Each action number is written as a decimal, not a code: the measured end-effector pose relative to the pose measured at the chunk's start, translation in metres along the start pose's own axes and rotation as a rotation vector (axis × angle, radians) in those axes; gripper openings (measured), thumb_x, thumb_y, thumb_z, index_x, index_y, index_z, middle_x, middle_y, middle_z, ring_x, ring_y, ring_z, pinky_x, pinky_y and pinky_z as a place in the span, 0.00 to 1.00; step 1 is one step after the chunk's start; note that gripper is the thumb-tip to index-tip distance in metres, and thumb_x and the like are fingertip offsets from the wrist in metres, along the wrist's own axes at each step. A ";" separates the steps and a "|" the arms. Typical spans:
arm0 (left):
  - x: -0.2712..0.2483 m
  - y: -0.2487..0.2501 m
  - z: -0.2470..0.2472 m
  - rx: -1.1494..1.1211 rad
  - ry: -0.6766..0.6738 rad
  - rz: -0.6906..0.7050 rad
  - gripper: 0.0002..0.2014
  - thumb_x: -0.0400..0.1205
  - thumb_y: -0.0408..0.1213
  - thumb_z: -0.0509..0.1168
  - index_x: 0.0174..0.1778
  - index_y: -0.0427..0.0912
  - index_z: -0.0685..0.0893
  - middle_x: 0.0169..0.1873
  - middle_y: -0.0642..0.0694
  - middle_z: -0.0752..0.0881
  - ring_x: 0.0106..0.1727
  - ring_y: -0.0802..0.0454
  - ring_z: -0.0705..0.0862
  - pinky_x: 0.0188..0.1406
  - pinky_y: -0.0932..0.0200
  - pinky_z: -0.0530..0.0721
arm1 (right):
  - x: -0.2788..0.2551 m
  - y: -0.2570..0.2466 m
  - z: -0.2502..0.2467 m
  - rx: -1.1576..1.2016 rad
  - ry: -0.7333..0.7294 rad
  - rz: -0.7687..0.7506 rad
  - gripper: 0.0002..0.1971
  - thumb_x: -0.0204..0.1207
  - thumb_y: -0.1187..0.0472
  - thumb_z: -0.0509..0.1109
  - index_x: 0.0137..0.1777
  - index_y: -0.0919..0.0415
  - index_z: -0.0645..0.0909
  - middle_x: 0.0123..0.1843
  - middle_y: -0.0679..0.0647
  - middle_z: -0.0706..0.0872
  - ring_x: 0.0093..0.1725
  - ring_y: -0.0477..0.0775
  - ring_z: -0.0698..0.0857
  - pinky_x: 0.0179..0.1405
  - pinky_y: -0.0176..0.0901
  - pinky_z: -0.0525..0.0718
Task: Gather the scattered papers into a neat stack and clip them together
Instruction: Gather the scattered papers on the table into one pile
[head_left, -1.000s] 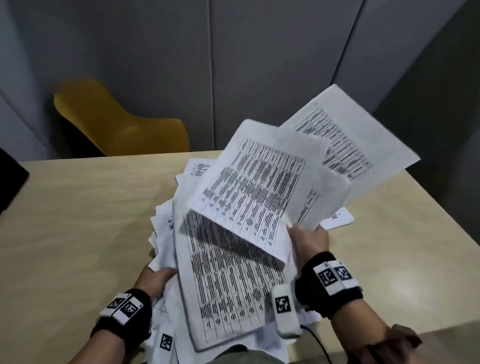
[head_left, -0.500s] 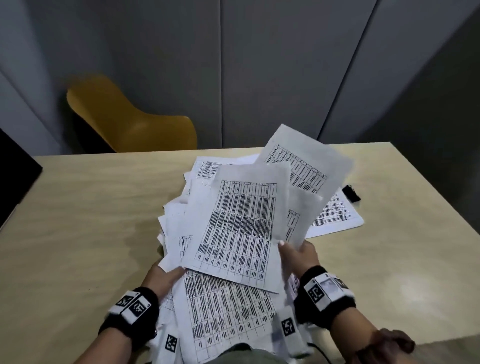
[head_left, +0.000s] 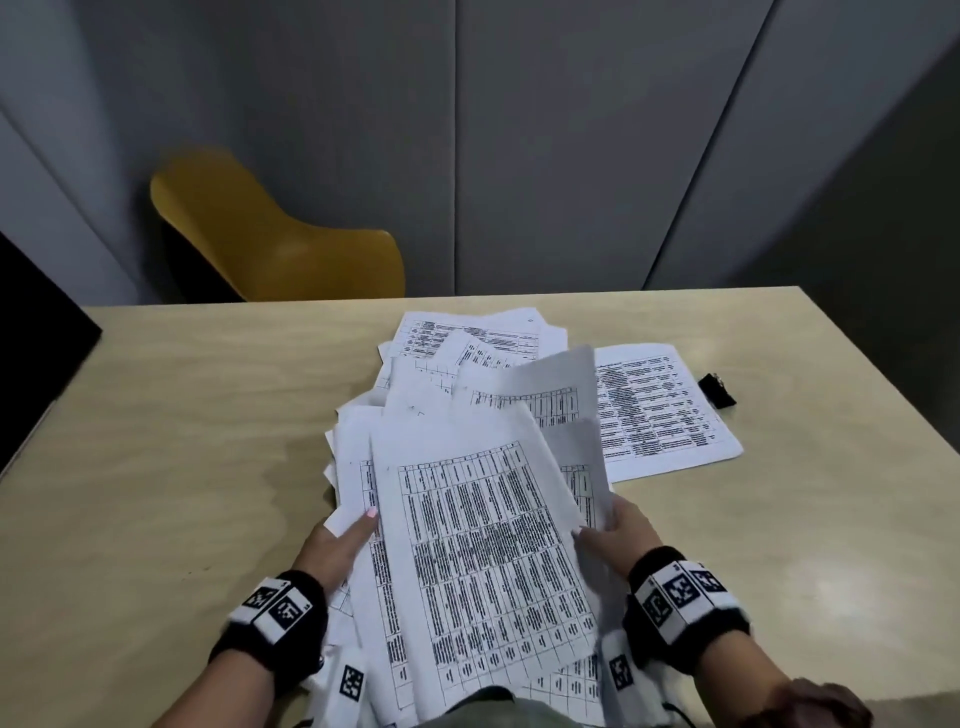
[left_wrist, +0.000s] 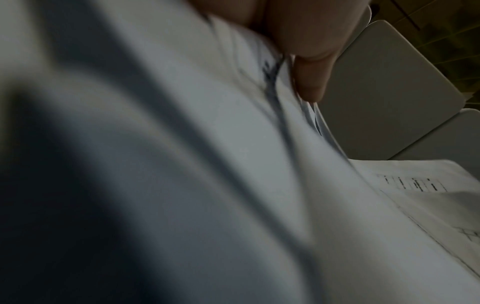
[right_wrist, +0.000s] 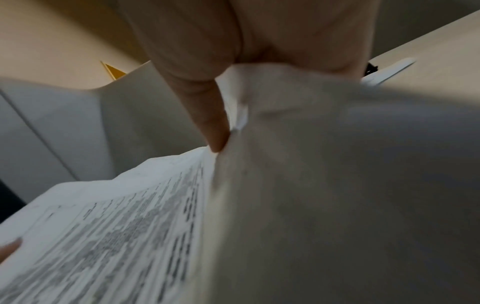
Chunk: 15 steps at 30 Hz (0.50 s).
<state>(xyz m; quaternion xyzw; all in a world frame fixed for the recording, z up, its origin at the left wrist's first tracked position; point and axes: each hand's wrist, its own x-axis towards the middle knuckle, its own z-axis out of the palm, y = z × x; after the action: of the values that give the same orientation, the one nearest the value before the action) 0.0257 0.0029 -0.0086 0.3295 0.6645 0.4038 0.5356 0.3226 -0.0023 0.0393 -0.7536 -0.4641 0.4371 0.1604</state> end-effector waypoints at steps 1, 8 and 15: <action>-0.004 0.003 0.001 -0.017 -0.003 0.023 0.25 0.71 0.48 0.73 0.62 0.44 0.79 0.59 0.47 0.82 0.61 0.48 0.80 0.63 0.57 0.71 | -0.001 -0.003 0.004 -0.016 -0.015 -0.004 0.15 0.72 0.67 0.71 0.59 0.63 0.78 0.53 0.62 0.87 0.52 0.57 0.84 0.59 0.49 0.81; -0.015 0.011 0.002 0.026 -0.083 0.056 0.20 0.75 0.26 0.70 0.62 0.43 0.77 0.26 0.70 0.86 0.41 0.64 0.84 0.60 0.56 0.79 | -0.006 -0.010 0.015 -0.102 -0.121 -0.042 0.08 0.76 0.65 0.67 0.39 0.54 0.72 0.35 0.47 0.79 0.47 0.55 0.82 0.52 0.43 0.80; -0.017 0.013 0.002 -0.009 -0.074 0.059 0.21 0.76 0.20 0.67 0.60 0.44 0.73 0.34 0.64 0.84 0.57 0.54 0.77 0.60 0.60 0.68 | -0.002 -0.005 0.021 -0.039 0.065 -0.068 0.10 0.77 0.65 0.64 0.54 0.56 0.69 0.48 0.56 0.81 0.48 0.57 0.82 0.50 0.42 0.78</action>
<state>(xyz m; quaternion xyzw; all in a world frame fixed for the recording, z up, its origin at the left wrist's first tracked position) 0.0309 -0.0053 0.0103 0.3610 0.6325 0.4100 0.5491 0.3021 -0.0052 0.0319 -0.7542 -0.4923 0.3976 0.1752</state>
